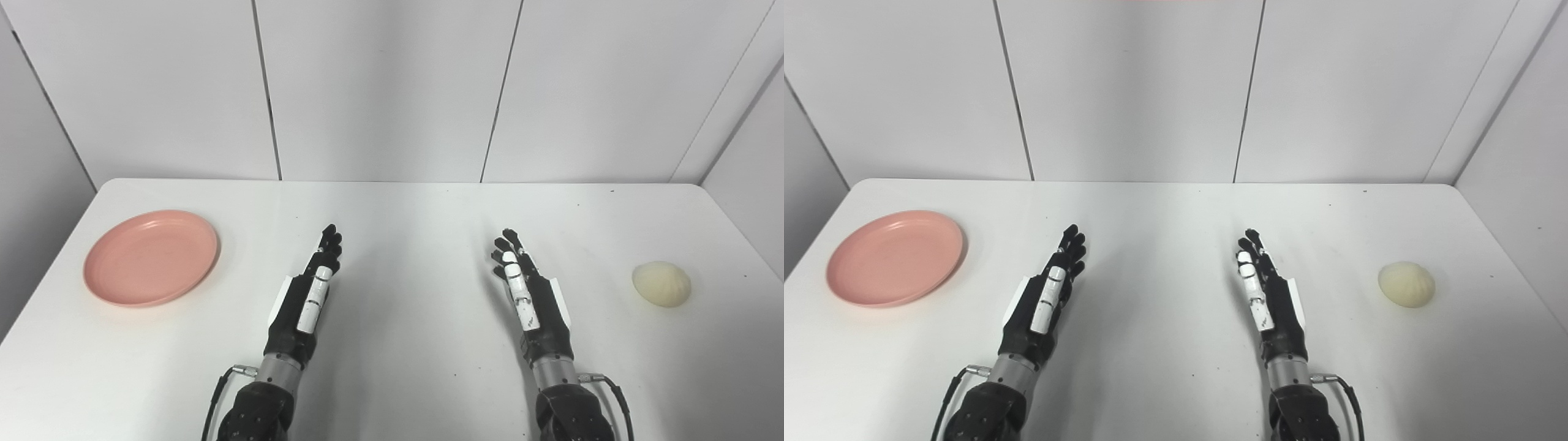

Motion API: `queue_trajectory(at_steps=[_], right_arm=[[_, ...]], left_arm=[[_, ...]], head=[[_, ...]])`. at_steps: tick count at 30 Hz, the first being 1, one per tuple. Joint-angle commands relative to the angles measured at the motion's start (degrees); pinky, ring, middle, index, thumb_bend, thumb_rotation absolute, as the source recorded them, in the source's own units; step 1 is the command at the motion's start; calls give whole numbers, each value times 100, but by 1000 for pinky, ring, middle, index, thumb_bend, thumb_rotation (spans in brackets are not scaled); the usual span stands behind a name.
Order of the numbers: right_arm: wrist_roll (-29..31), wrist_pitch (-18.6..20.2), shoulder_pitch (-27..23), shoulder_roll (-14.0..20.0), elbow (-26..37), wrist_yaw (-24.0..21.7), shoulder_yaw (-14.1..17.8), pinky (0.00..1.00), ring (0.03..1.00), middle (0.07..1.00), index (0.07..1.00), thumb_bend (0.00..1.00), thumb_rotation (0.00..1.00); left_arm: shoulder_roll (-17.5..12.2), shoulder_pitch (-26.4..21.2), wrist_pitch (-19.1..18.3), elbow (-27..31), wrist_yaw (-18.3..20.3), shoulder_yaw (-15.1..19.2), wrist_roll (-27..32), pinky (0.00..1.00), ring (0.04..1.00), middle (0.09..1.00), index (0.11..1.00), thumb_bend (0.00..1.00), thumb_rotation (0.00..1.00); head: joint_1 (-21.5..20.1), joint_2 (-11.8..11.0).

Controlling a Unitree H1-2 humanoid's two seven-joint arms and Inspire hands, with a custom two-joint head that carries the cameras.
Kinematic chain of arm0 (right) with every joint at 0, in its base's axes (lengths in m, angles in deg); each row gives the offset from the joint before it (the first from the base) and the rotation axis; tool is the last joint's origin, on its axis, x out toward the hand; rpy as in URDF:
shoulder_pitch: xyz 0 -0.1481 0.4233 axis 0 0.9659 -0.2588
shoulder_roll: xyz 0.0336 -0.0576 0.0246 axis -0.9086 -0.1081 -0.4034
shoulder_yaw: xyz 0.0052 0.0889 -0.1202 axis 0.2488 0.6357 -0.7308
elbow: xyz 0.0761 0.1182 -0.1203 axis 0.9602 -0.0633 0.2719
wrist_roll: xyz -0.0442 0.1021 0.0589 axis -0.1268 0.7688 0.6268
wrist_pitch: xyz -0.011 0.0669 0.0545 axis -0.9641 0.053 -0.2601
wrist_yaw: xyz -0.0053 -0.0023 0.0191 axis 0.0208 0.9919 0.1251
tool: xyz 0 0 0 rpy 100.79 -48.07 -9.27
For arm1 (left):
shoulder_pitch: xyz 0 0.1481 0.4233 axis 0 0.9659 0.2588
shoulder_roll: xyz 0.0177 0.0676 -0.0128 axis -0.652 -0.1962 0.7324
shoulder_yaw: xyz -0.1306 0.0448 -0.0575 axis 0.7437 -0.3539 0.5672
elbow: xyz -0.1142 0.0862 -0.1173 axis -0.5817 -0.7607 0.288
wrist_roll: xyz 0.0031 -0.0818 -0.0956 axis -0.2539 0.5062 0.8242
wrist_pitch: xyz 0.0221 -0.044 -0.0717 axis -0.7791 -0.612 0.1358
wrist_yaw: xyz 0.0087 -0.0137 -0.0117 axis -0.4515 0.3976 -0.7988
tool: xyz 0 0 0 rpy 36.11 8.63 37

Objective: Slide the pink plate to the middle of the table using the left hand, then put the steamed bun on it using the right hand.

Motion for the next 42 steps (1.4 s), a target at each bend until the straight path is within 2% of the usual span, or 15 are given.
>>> queue_trajectory(at_steps=[1, 29, 33, 34, 35, 39, 42], right_arm=[[-10, -25, -148, 1, 234, -36, -3, 900, 895, 911, 926, 497, 931], [-31, 20, -136, 18, 267, -43, -22, 902, 896, 913, 928, 497, 914], [-53, -28, -133, 47, 240, -25, -1, 888, 885, 907, 923, 505, 919], [-7, -50, -123, 62, 226, -34, 29, 888, 885, 907, 923, 506, 919], [29, -64, -115, 72, 217, -41, 51, 891, 883, 904, 921, 514, 909], [237, -78, -69, 175, 204, -132, 156, 905, 885, 906, 922, 528, 893], [415, -119, -61, 273, 145, -264, 207, 929, 904, 921, 934, 512, 892]], left_arm=[[-56, -2, 45, 40, 46, -8, 34, 1000, 1000, 1000, 1000, 631, 1000], [-71, -5, 86, 20, 64, -42, 32, 1000, 1000, 1000, 1000, 627, 1000], [-44, -33, 71, -4, 25, -71, -35, 1000, 1000, 1000, 1000, 631, 1000], [-26, -41, 93, -48, -9, -90, -84, 1000, 1000, 1000, 1000, 632, 1000], [-14, -47, 111, -80, -34, -104, -117, 1000, 1000, 1000, 1000, 655, 1000], [96, -75, 224, -274, -176, -158, -249, 1000, 1000, 1000, 1000, 684, 1000], [176, -121, 359, -460, -249, -148, -258, 1000, 1000, 1000, 1000, 697, 1000]], head=[[5, 0], [77, 15], [393, -25], [618, -66], [618, -66], [1229, -221], [1391, -275]])
